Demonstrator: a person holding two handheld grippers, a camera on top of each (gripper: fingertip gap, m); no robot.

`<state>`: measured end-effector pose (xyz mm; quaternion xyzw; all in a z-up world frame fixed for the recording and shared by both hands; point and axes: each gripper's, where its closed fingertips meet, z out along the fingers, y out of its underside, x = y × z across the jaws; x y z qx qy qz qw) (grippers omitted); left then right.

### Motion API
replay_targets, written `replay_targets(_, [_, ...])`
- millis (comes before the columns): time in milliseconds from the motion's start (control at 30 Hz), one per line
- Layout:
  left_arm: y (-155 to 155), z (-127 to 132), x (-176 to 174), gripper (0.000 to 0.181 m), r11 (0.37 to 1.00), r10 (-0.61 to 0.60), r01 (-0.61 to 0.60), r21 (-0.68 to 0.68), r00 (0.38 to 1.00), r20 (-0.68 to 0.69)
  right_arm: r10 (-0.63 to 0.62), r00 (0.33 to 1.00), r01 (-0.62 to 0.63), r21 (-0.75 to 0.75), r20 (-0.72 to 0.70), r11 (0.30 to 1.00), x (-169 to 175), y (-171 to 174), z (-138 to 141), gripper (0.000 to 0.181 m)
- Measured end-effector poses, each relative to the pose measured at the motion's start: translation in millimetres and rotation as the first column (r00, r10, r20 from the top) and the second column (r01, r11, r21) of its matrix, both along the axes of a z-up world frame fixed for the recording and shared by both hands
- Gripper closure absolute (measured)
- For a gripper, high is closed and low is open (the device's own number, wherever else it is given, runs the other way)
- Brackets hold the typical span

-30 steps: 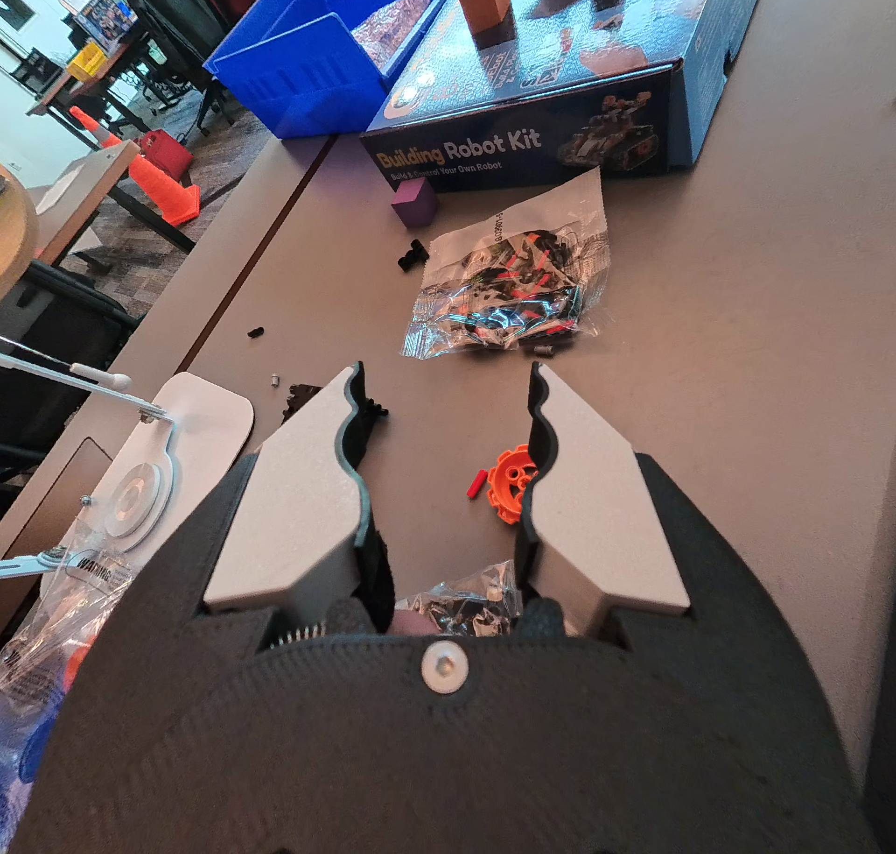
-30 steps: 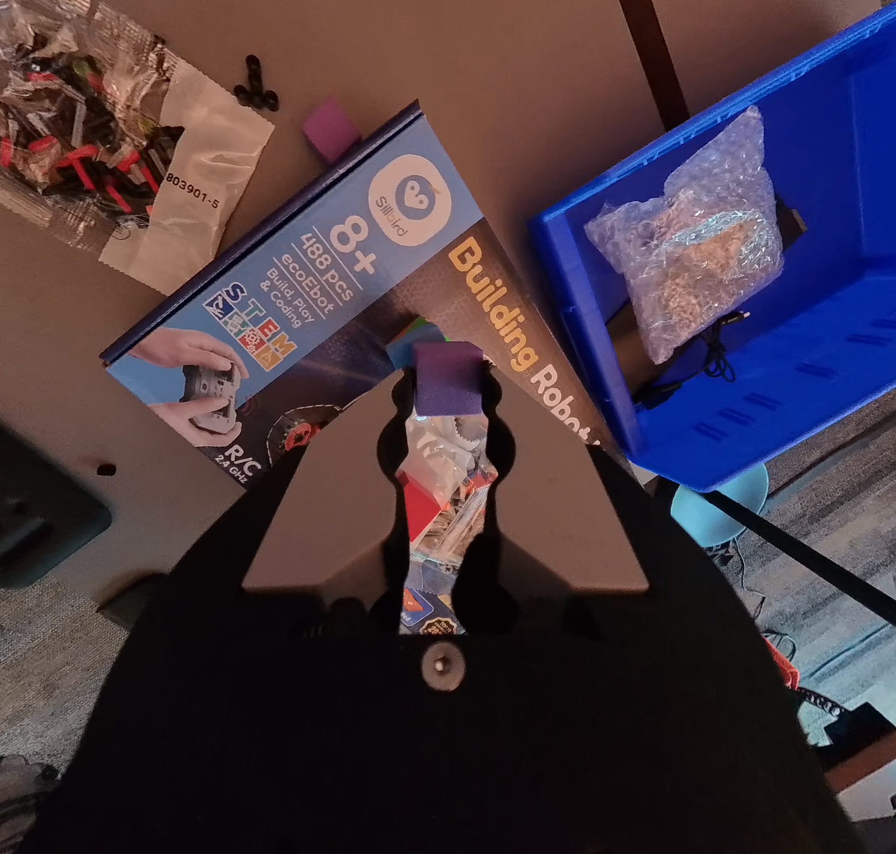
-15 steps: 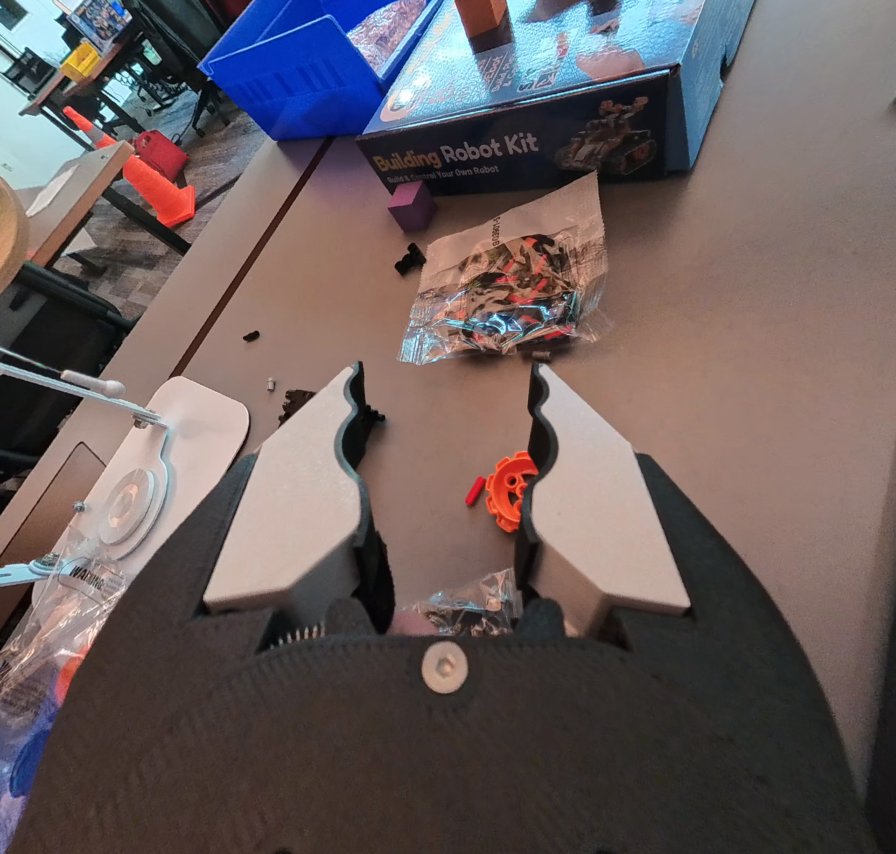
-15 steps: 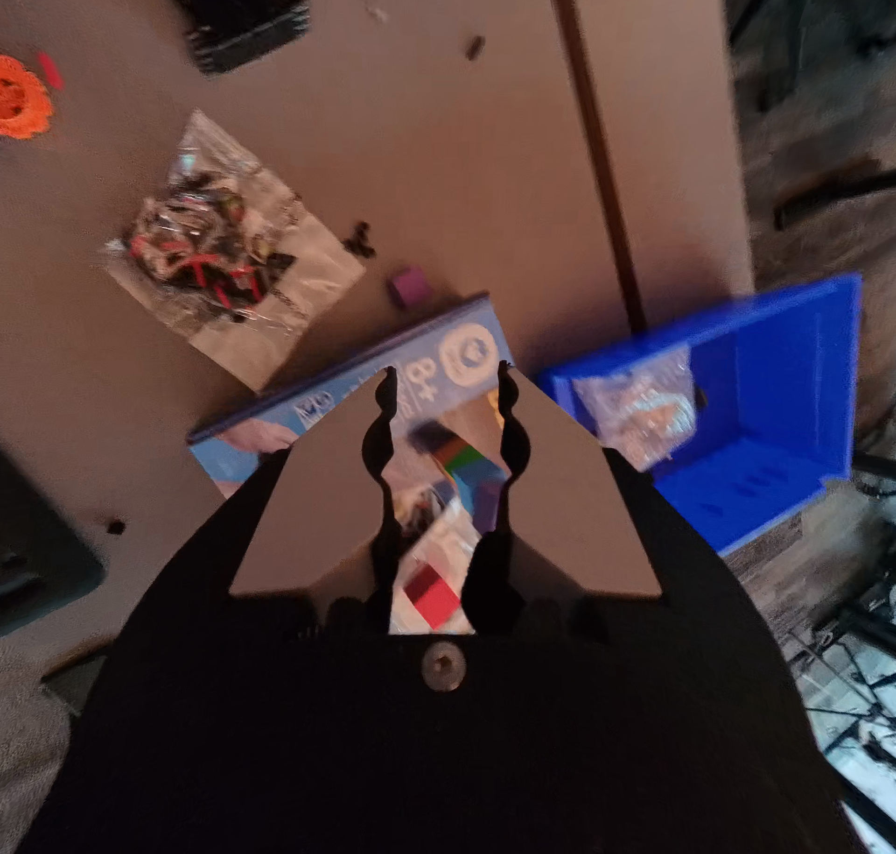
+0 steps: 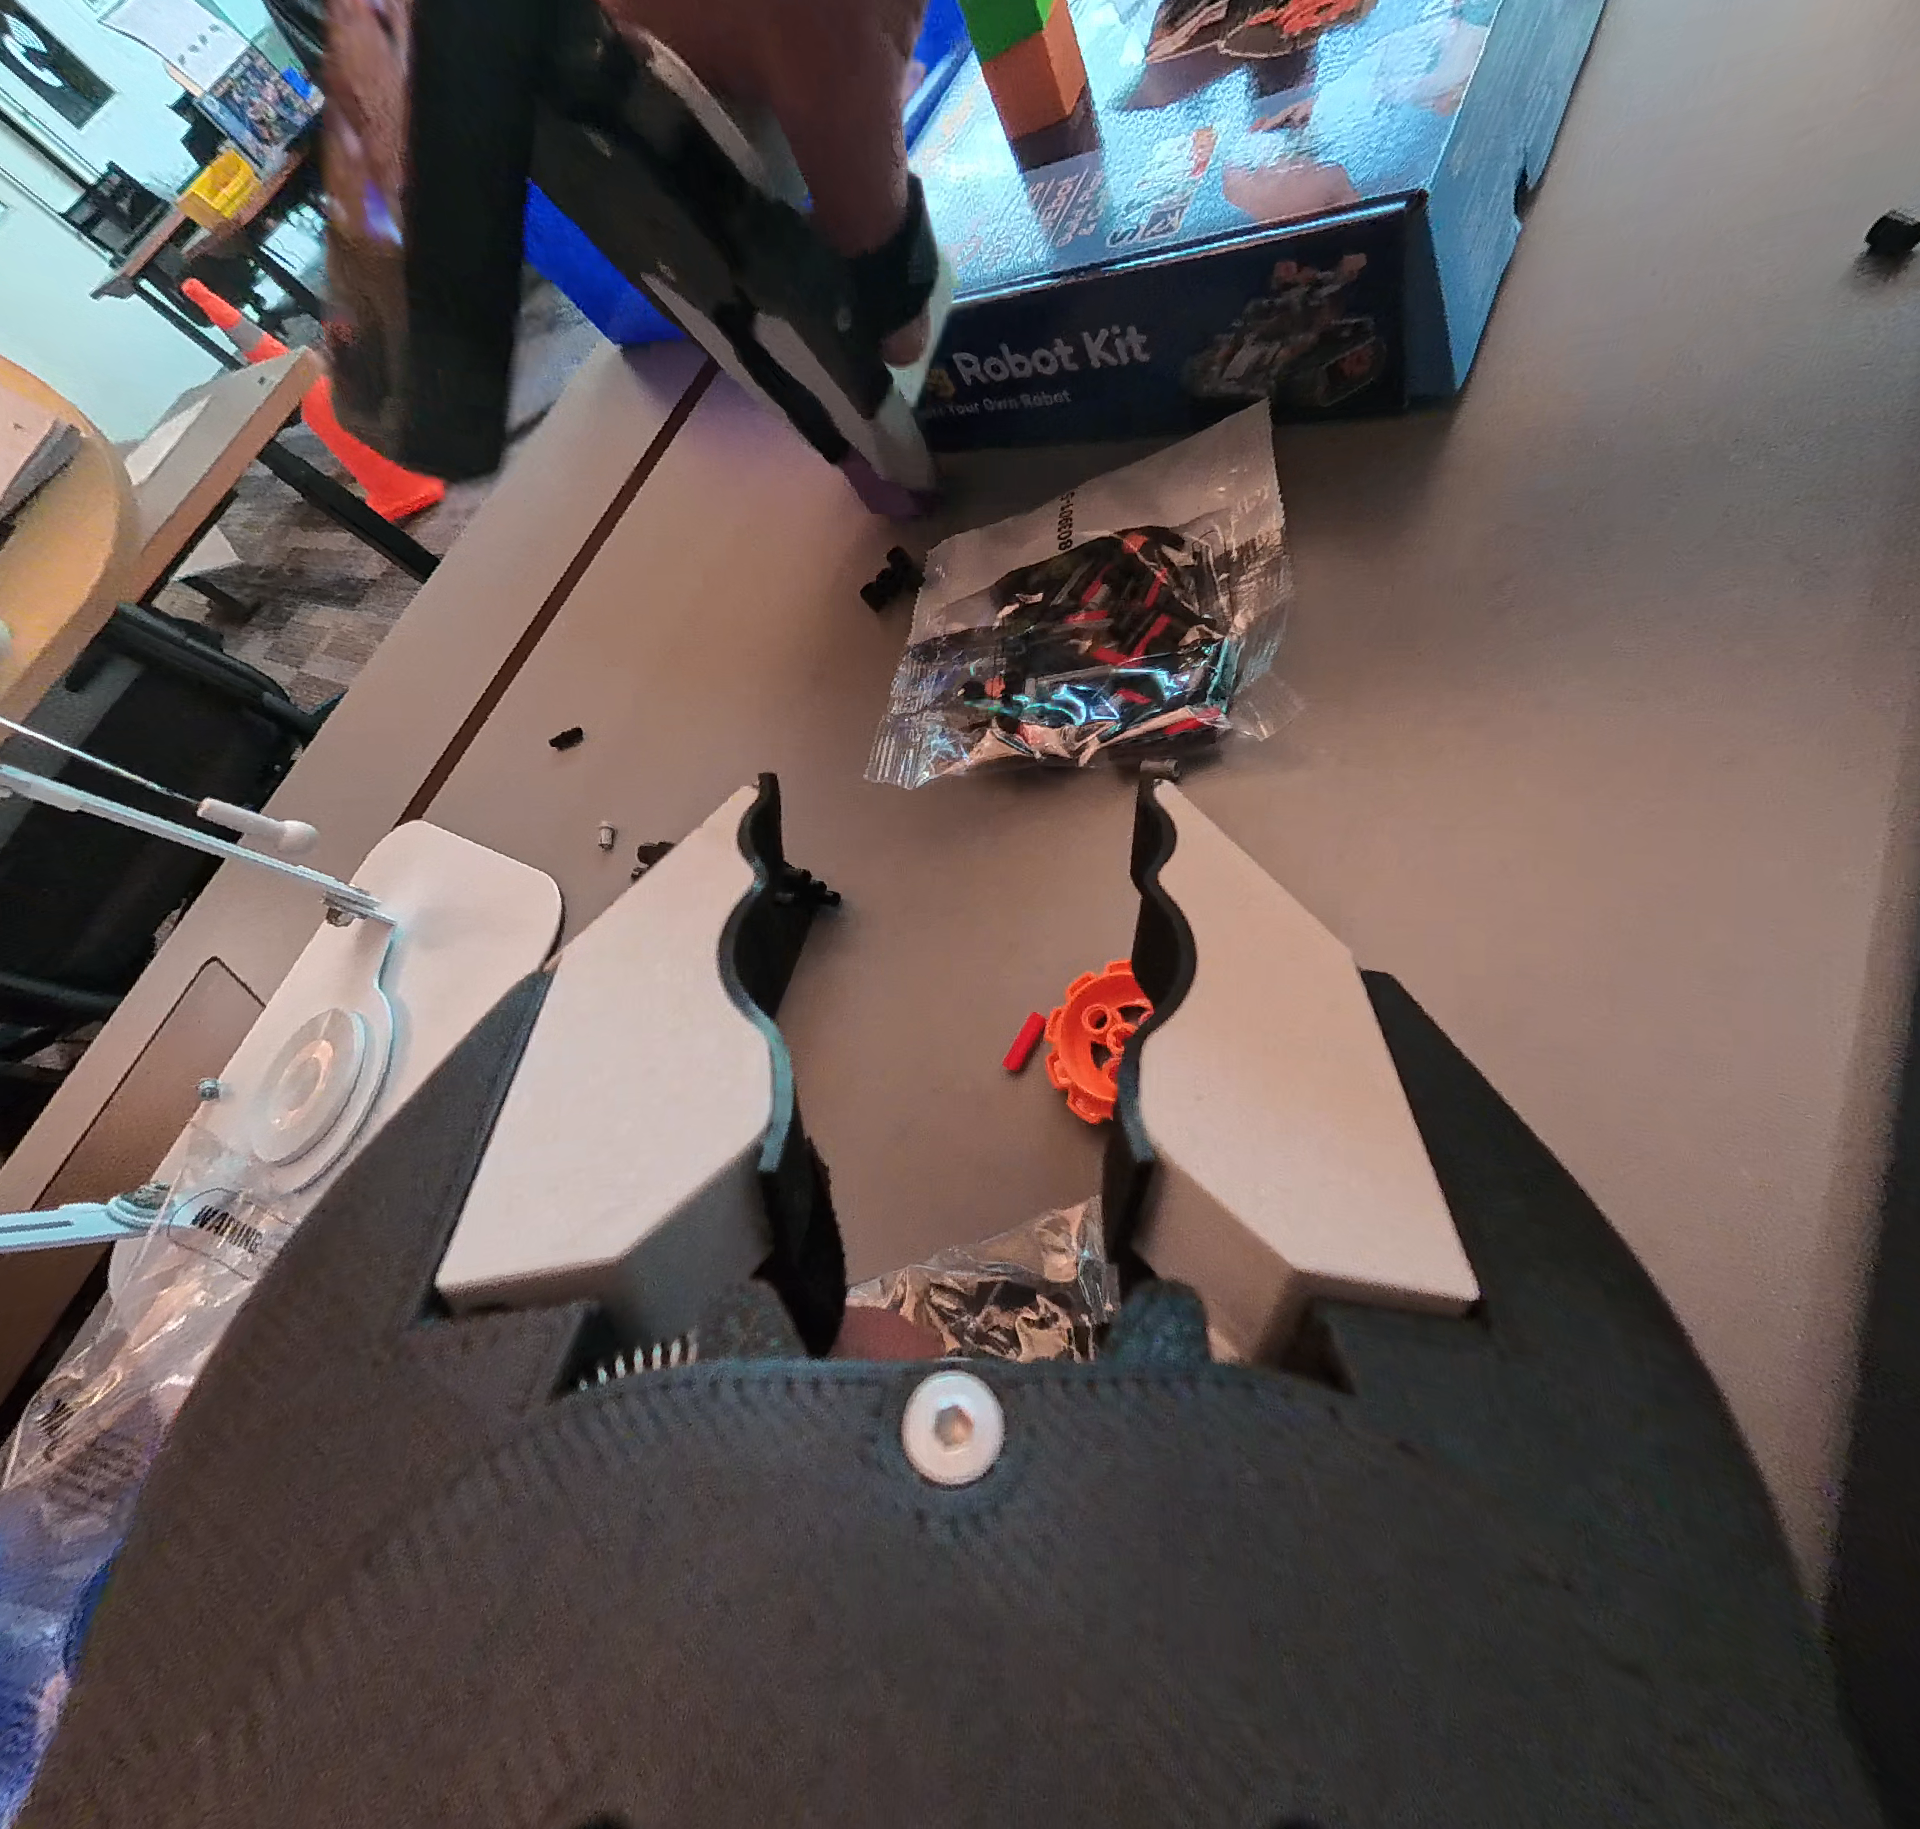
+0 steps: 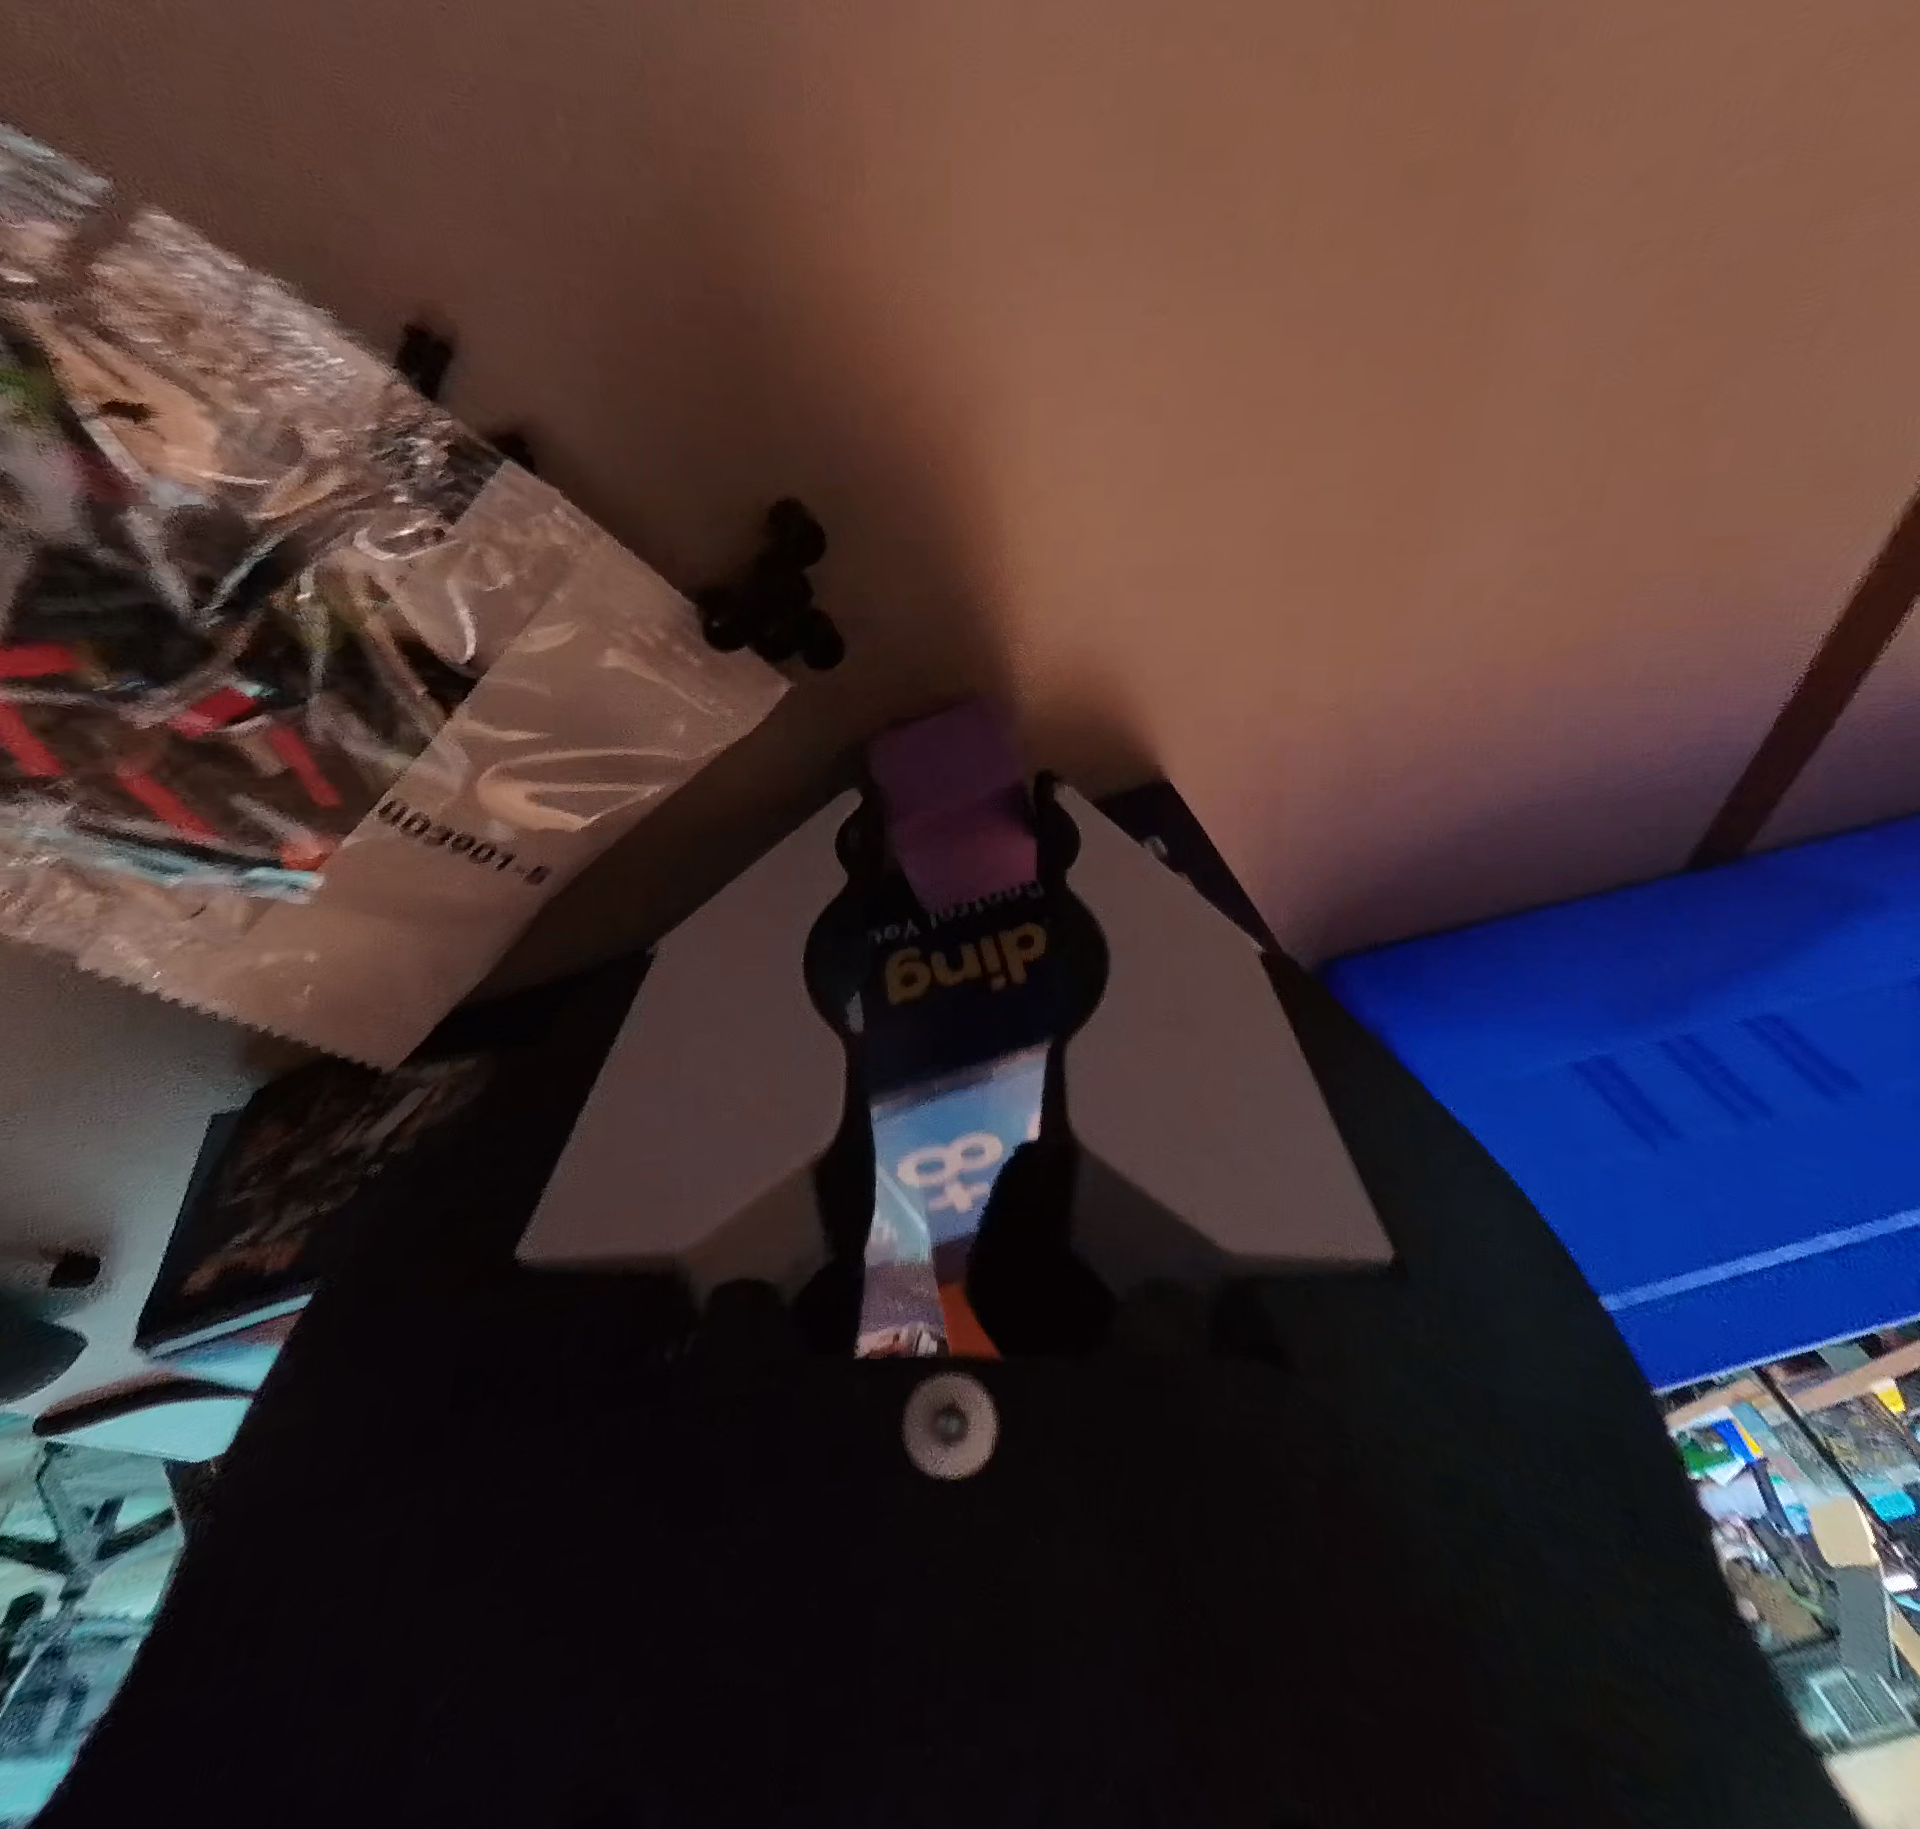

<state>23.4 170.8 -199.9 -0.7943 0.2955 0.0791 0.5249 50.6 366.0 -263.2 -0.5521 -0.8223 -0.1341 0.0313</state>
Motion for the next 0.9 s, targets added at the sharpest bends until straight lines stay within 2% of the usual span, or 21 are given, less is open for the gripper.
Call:
replay_targets(67, [-1,1,-1,0.116,1.0,0.003,-0.003,0.004,1.0,0.0,0.005,0.998,-0.005,0.003,-0.067,1.0,-3,-2,27,0.153])
replay_targets(133, [-1,1,-4,0.116,1.0,0.01,-0.01,0.004,1.0,0.002,-0.004,0.985,0.006,0.012,-0.174,1.0,0,0,75,0.153])
replay_targets(233, [-1,4,-3,0.115,1.0,0.009,-0.009,0.011,1.0,0.003,-0.016,0.972,0.035,0.076,-0.235,0.997,35,22,146,0.153])
replay_targets(333, [1,3,3,0.115,1.0,-0.005,0.005,0.008,1.0,-0.005,-0.081,0.978,0.102,0.104,-0.191,0.989,79,45,182,0.153])
replay_targets(433, [1,-2,6,0.115,1.0,-0.015,0.015,-0.007,1.0,-0.023,-0.109,0.986,0.119,0.069,-0.127,0.991,103,49,185,0.153])
replay_targets(533, [1,-4,4,0.115,1.0,-0.011,0.01,-0.011,1.0,-0.029,-0.127,0.99,0.13,0.057,-0.058,0.99,114,52,170,0.153])
replay_targets(667, [0,-4,2,0.116,1.0,-0.006,0.006,-0.013,1.0,-0.017,-0.139,0.99,0.14,0.043,-0.029,0.989,115,55,154,0.152])
replay_targets(800, [-1,-5,3,0.115,1.0,-0.012,0.011,-0.018,1.0,-0.022,-0.14,0.99,0.142,0.068,-0.03,0.988,114,58,156,0.144])
replay_targets(900, [-2,-3,2,0.115,1.0,-0.012,0.012,-0.017,1.0,-0.02,-0.133,0.99,0.135,0.042,-0.055,0.99,112,54,160,0.155])
